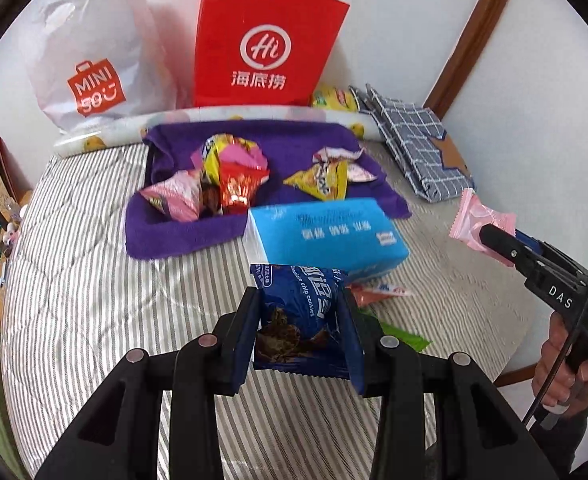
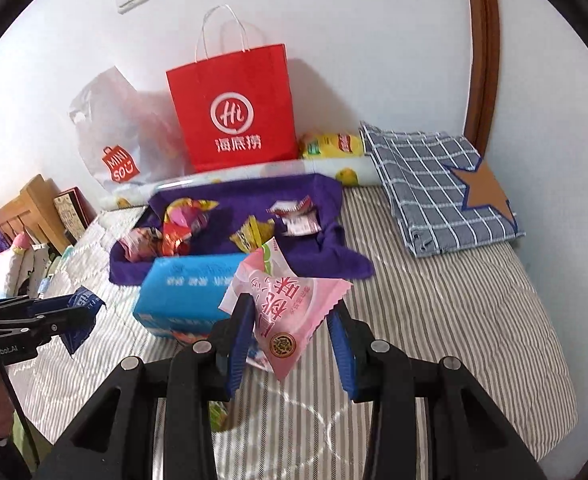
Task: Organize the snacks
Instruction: 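Carry the pink packet in the right tool while the left carries the blue bag to the towel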
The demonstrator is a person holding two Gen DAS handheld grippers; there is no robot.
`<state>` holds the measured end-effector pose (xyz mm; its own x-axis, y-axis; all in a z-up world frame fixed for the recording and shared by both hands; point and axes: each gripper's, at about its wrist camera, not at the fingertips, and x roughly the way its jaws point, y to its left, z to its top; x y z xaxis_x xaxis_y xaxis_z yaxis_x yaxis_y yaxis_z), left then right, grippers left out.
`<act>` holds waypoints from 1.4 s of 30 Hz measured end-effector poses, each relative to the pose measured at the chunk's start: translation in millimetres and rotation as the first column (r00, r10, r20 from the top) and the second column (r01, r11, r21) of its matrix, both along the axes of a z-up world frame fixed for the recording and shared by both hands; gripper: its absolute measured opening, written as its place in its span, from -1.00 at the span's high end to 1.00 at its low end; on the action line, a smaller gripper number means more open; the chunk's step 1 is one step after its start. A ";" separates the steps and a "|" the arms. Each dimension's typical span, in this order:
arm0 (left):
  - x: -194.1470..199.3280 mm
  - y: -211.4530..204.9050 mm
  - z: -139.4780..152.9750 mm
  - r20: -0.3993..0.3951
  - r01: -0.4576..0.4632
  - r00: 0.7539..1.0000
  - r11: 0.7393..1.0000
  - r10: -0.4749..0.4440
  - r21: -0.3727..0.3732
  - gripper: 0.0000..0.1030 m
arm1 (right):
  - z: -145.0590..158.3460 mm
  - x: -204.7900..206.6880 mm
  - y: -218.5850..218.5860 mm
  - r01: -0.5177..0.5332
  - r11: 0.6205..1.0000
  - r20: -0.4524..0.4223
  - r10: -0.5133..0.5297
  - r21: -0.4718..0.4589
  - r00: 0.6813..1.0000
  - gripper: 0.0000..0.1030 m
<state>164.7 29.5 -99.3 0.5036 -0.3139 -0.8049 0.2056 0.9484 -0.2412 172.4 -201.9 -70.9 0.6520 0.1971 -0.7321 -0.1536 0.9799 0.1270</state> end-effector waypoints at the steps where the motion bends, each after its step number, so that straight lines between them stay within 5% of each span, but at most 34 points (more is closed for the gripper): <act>1: 2.6 0.5 2.4 0.003 -0.001 1.000 1.000 0.001 -0.003 0.25 | 1.7 2.1 1.9 -0.004 1.000 0.004 0.004 0.001 1.000 0.31; 17: 65.0 4.7 16.7 0.004 -0.018 1.000 0.999 0.018 -0.040 0.25 | 6.7 60.9 17.0 -0.041 0.999 0.022 0.040 0.007 0.999 0.31; 42: 159.4 10.4 7.4 -0.026 -0.054 0.998 0.998 0.054 -0.012 0.25 | -30.4 164.6 19.1 -0.037 0.998 -0.003 0.037 0.046 0.999 0.31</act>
